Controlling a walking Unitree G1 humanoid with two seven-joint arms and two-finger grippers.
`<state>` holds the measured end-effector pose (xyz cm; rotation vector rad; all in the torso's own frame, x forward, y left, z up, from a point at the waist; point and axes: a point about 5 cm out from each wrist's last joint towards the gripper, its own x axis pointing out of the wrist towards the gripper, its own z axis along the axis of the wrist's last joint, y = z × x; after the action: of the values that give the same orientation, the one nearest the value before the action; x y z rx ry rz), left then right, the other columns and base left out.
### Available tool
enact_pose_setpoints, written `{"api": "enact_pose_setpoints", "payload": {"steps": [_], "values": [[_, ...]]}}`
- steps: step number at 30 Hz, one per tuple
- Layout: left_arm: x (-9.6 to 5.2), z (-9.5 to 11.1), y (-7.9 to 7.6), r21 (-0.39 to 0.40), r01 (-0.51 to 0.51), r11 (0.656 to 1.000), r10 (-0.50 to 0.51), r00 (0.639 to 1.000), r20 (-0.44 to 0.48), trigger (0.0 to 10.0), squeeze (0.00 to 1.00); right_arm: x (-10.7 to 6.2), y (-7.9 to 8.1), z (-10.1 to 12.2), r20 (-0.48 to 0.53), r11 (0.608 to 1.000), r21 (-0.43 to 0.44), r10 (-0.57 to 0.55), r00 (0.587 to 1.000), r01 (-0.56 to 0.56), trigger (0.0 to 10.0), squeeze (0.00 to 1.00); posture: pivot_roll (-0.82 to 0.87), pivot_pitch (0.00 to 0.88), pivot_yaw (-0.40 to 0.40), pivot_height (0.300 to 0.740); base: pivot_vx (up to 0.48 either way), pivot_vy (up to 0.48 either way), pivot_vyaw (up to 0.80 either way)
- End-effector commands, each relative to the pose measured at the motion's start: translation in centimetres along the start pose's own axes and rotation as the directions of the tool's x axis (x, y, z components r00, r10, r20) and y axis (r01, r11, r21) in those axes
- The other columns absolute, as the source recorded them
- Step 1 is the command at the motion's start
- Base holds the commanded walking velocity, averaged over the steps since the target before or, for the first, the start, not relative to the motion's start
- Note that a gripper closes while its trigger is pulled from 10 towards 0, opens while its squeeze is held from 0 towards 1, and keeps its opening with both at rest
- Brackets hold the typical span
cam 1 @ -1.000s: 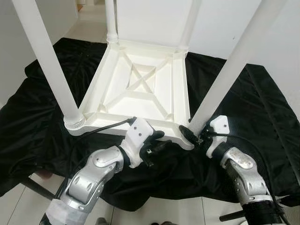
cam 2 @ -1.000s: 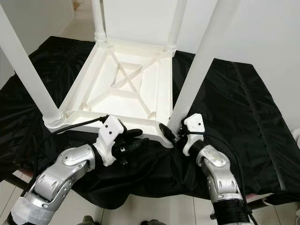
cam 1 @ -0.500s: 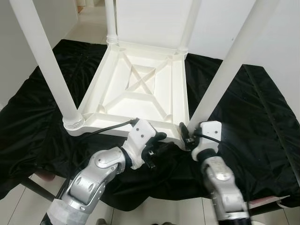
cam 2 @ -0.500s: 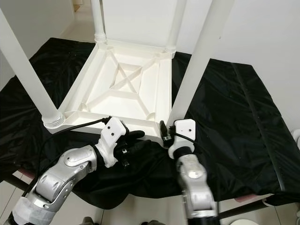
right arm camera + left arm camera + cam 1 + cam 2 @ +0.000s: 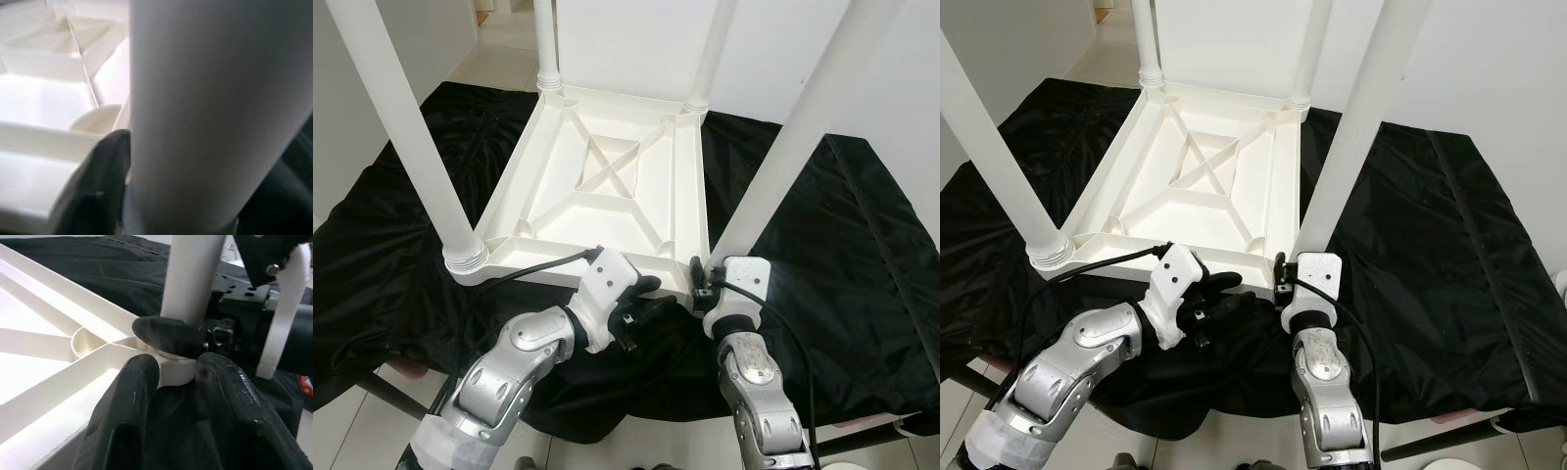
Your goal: Building children table
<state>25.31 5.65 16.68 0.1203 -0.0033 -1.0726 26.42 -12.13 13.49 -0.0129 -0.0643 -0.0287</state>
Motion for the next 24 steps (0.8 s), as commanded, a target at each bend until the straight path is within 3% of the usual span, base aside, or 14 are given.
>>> {"api": "enact_pose_setpoints", "payload": {"steps": [1, 9, 10, 11, 12, 14, 16, 21, 24], "values": [[0.1, 0.2, -0.3, 0.001, 0.055, 0.998, -0.055, 0.998, 0.003, 10.0, 0.0, -0.3, -0.2, -0.7, -0.036, 1.0, -0.003, -0.012, 0.999, 0.012, 10.0, 1.0, 0.01, 0.099, -0.07, 0.74, 0.0, 0.0, 0.0], [0.1, 0.2, -0.4, 0.0, 0.051, 0.999, -0.051, 0.999, 0.006, 10.0, 0.0, -0.6, -1.0, 0.0, 0.012, 0.999, -0.034, 0.017, 1.0, -0.017, 10.0, 1.0, 0.0, 0.111, -0.068, 0.74, 0.0, 0.0, 0.0], [0.1, 0.3, -0.3, 0.0, 0.047, 0.999, -0.047, 0.999, 0.008, 10.0, 0.0, -0.7, -1.7, 0.0, 0.016, 0.996, -0.037, 0.08, 0.997, -0.08, 10.0, 0.34, 0.0, 0.113, -0.065, 0.74, 0.0, 0.0, 0.0], [0.1, 0.3, -0.3, 0.0, 0.047, 0.999, -0.047, 0.999, 0.008, 10.0, 0.0, -0.7, -1.7, 0.0, 0.016, 0.996, -0.037, 0.08, 0.997, -0.08, 10.0, 0.34, 0.0, 0.113, -0.065, 0.74, 0.0, 0.0, 0.0], [0.1, 0.3, -0.2, 0.0, 0.045, 0.999, -0.045, 0.999, 0.008, 10.0, 0.0, -0.6, -1.9, 0.0, 0.017, 0.99, -0.035, 0.138, 0.99, -0.137, 10.0, 0.0, 0.0, 0.113, -0.065, 0.74, 0.0, 0.0, 0.0], [0.1, 0.3, -0.2, 0.0, 0.045, 0.999, -0.045, 0.999, 0.008, 10.0, 0.0, -0.6, -1.9, 0.0, 0.017, 0.99, -0.035, 0.138, 0.99, -0.137, 10.0, 0.0, 0.0, 0.113, -0.065, 0.74, 0.0, 0.0, 0.0], [0.1, 0.4, -0.1, 0.002, 0.045, 0.999, -0.045, 0.999, 0.009, 10.0, 0.0, -0.4, -2.2, 0.2, 0.022, 0.97, -0.045, 0.239, 0.971, -0.238, 10.0, 0.0, 0.0, 0.113, -0.065, 0.74, 0.0, 0.0, 0.0], [0.2, 0.4, 0.0, 0.008, 0.046, 0.999, -0.046, 0.999, 0.008, 10.0, 0.0, 0.2, -2.9, 0.7, 0.038, 0.944, -0.088, 0.322, 0.946, -0.318, 10.0, 0.0, 0.0, 0.113, -0.065, 0.74, 0.0, 0.0, 0.0], [0.2, 0.5, 0.1, 0.019, 0.044, 0.999, -0.044, 0.999, 0.007, 10.0, 0.0, 1.0, -3.5, 1.5, 0.049, 0.881, -0.145, 0.461, 0.886, -0.45, 10.0, 0.0, 0.02, 0.117, -0.05, 0.74, 0.0, 0.0, 0.0]]}}
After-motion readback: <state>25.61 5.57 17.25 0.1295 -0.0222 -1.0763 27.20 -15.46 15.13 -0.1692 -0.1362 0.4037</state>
